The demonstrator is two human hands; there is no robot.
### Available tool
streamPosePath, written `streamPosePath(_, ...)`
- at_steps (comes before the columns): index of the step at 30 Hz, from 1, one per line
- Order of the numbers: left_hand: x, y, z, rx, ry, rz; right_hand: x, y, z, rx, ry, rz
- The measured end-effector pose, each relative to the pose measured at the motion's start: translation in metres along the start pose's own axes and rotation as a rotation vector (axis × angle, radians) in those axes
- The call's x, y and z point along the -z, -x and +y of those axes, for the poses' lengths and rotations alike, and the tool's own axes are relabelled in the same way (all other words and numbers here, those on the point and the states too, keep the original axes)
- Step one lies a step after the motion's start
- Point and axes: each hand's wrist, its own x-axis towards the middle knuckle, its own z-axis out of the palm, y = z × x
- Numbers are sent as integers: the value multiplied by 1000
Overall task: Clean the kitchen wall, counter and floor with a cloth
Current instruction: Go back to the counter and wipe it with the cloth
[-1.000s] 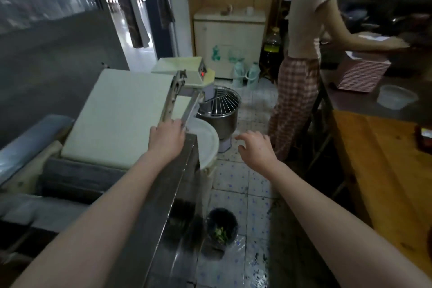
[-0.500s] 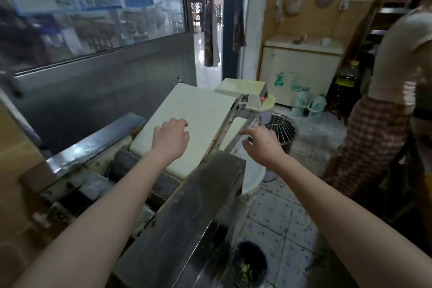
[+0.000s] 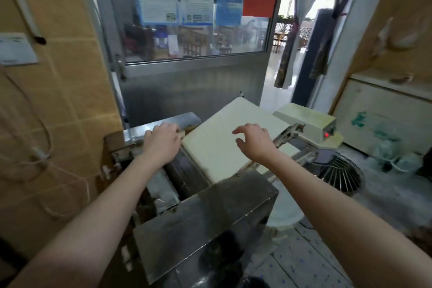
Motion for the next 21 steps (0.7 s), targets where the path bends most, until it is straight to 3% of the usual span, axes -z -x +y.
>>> streamPosePath(10, 52, 93, -136, 332, -63, 20, -43, -22, -144, 279, -56, -99)
streamPosePath(21, 104, 243, -281, 583, -189, -33, -94, 21, -332, 553, -139, -252)
